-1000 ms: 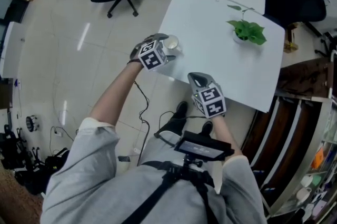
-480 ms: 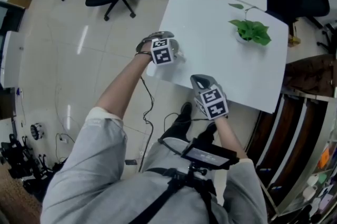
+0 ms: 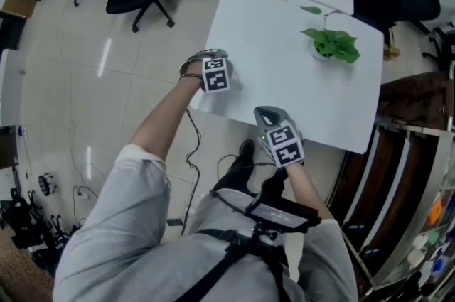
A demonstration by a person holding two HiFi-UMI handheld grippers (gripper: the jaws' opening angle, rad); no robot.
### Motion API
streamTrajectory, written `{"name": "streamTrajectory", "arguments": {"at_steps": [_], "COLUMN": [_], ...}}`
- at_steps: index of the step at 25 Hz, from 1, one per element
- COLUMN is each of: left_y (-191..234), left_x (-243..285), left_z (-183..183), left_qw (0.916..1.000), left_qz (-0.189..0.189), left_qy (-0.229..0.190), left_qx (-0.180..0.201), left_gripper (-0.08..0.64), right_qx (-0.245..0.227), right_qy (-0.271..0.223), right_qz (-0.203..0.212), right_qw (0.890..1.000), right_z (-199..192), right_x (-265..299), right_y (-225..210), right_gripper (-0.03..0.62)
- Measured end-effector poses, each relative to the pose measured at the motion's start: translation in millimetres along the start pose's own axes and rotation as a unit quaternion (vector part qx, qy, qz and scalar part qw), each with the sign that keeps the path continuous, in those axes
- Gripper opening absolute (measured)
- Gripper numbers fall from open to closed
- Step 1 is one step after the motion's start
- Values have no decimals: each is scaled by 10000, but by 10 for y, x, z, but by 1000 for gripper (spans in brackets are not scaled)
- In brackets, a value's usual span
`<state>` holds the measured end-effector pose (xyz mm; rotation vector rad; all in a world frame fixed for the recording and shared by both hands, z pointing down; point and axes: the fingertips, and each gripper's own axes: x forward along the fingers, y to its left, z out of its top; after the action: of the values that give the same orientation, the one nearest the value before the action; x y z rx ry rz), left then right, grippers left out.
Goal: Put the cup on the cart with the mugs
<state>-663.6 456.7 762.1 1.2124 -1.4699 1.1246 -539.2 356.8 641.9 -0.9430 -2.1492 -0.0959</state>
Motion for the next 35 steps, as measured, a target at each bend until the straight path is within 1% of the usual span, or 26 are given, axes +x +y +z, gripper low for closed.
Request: {"name": "streamTrajectory", "arguments": {"at_steps": [4, 8, 13, 18, 21, 25, 30, 35], "left_y": [30, 25, 33, 41, 64, 101, 42, 11], "left_x": [21, 40, 22, -36, -83, -250, -474, -853], "left_z": [14, 9, 6, -42, -53, 11, 102, 317], "left_qw": [9999, 9997, 9996, 9988, 9982, 9975, 9964, 9975], "left_qz": [-13, -99, -54, -56, -34, -21, -78, -15], "left_qy": [-7, 11, 49, 129, 106, -17, -131, -327], "left_qx": [-110, -232, -287, -471, -595, -708, -830, -631], "left_gripper": [405, 403, 402, 402, 402, 401, 402, 400], "right_qx": [-10, 5, 19, 58, 28, 63, 36, 38], "right_qy": [30, 20, 15, 3, -12, -82, -165, -276], "right_qz": [-6, -23, 1, -19, 5, -18, -6, -89], "right_qw": [10000, 10000, 10000, 10000, 10000, 9999, 9999, 9996], "right_z": [-5, -5, -17, -26, -38, 24, 116, 203], "right_x": [7, 0, 0, 0, -1, -8, -47, -113], "right_y": [-24, -26, -10, -9, -5, -14, -11, -80], "right_gripper": [6, 6, 6, 6, 6, 6, 6, 6]}}
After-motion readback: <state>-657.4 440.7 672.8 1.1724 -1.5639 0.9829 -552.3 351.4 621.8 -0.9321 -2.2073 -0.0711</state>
